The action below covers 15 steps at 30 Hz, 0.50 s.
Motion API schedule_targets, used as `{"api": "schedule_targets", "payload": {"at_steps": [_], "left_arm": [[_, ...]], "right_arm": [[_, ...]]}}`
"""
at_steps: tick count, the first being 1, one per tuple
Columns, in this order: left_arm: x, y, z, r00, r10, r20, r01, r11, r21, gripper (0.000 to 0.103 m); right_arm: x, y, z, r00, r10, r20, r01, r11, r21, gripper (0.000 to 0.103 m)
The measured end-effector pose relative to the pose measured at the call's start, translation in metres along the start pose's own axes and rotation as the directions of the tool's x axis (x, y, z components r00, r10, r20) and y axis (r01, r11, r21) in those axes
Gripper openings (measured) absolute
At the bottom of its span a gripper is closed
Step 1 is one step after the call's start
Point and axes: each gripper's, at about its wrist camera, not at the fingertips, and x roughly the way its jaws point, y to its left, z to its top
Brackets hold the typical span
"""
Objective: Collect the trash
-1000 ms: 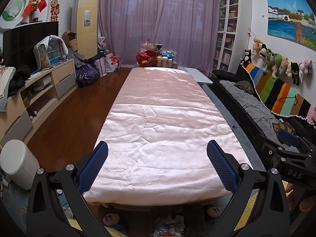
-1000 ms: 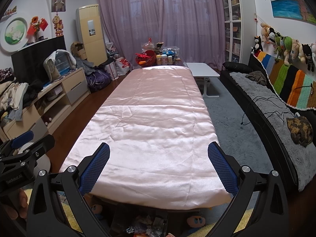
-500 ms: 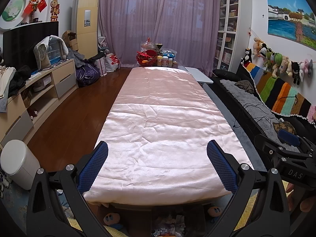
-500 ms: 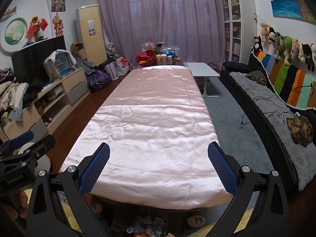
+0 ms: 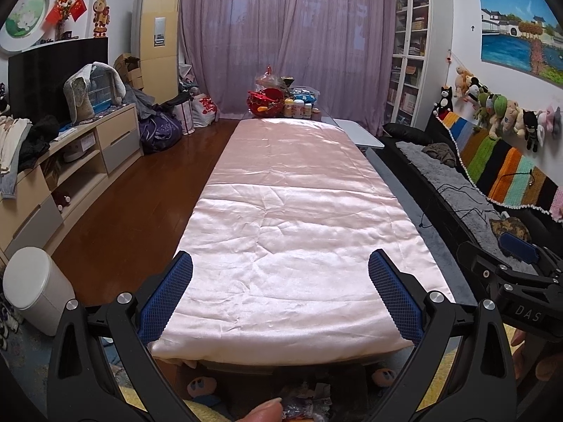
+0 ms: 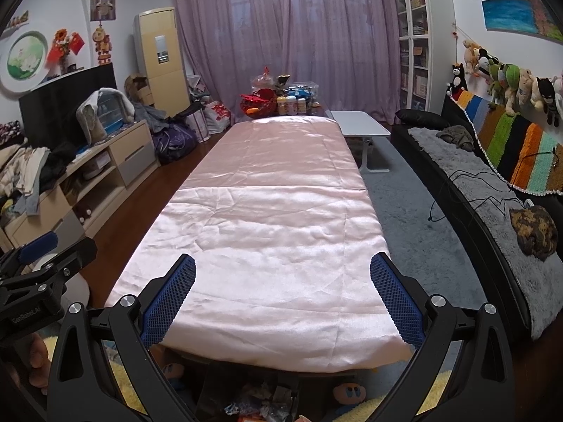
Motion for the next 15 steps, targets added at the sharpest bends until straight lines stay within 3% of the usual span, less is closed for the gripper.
{"api": "schedule_targets", "payload": {"at_steps": [3, 12, 15], "left_arm": [[0.0003, 0.0004, -0.0004, 1.000, -0.016, 0.000, 0.016, 1.000, -0.017, 0.095], [0.0032, -0.0011, -0.0029, 1.000, 0.028, -0.004, -0.028, 1.000, -0.001, 0.095], [0.0041, 0.0002, -0.0014, 1.000, 0.005, -0.020, -0.005, 1.000, -0.011, 0.095]], "right_arm": [[0.0002, -0.0002, -0.0002, 1.000, 0.001, 0.000, -0.001, 1.000, 0.000, 0.100], [0.0015, -0.0007, -0.0007, 1.000, 0.000, -0.003, 0.000, 1.000, 0.001, 0.100], [0.0020, -0.0011, -0.0010, 1.000, 0.001, -0.007, -0.001, 1.000, 0.000, 0.100]]}}
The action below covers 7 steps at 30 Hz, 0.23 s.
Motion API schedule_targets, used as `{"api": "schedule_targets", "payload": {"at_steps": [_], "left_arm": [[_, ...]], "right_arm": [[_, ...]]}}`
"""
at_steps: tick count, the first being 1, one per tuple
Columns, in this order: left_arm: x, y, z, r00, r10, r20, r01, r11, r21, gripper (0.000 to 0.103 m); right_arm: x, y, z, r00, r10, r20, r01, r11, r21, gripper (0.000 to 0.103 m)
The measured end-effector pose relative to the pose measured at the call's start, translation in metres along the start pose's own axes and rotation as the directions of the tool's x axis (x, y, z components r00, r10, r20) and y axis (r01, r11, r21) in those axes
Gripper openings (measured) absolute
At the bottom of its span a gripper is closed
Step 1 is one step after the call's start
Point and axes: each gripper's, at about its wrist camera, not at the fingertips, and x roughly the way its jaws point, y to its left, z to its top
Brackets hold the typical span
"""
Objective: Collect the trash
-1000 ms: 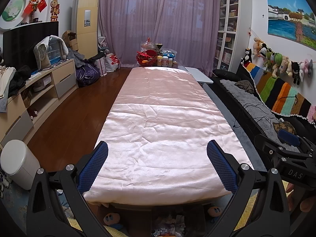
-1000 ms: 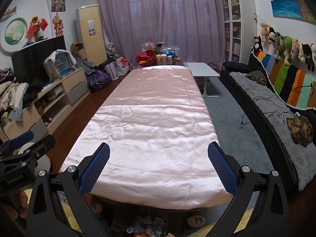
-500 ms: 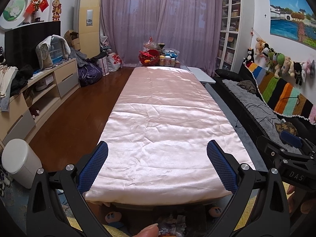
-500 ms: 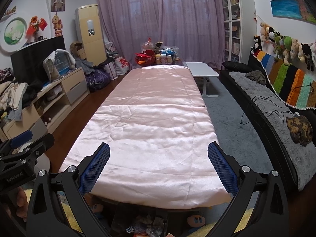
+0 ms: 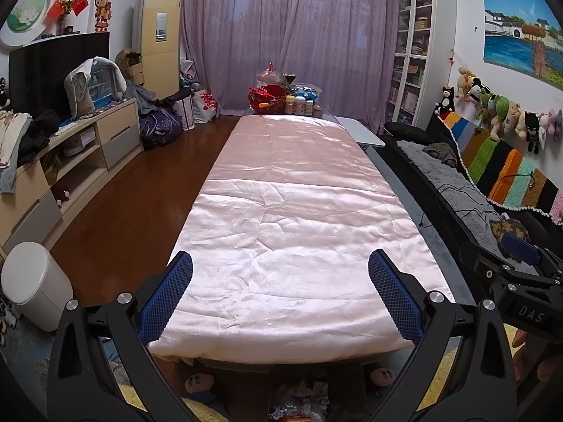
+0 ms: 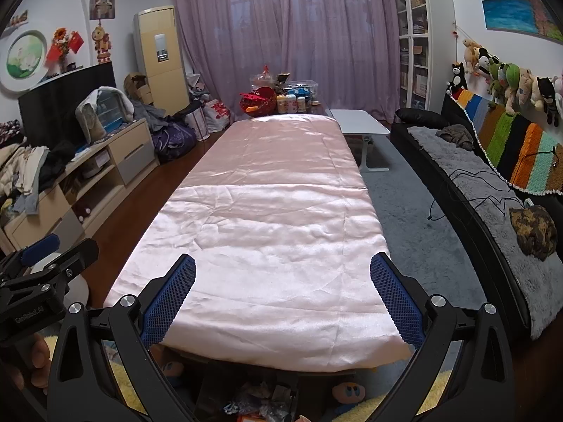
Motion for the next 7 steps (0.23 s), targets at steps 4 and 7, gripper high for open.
{"api": "schedule_targets", "payload": {"at_steps": [4, 7], "left_arm": [[0.0034, -0.0004, 0.0014, 0.999, -0.032, -0.017, 0.032, 0.999, 0.003, 0.095], [0.0053, 0.0000, 0.0019, 0.999, -0.047, -0.023, 0.047, 0.999, -0.004, 0.095]], "right_arm": [[-0.0001, 0.0002, -0.0004, 1.000, 0.002, -0.002, -0.002, 1.000, -0.006, 0.100], [-0.0001, 0.0003, -0.0005, 1.000, 0.000, -0.002, 0.000, 1.000, -0.004, 0.100]]}}
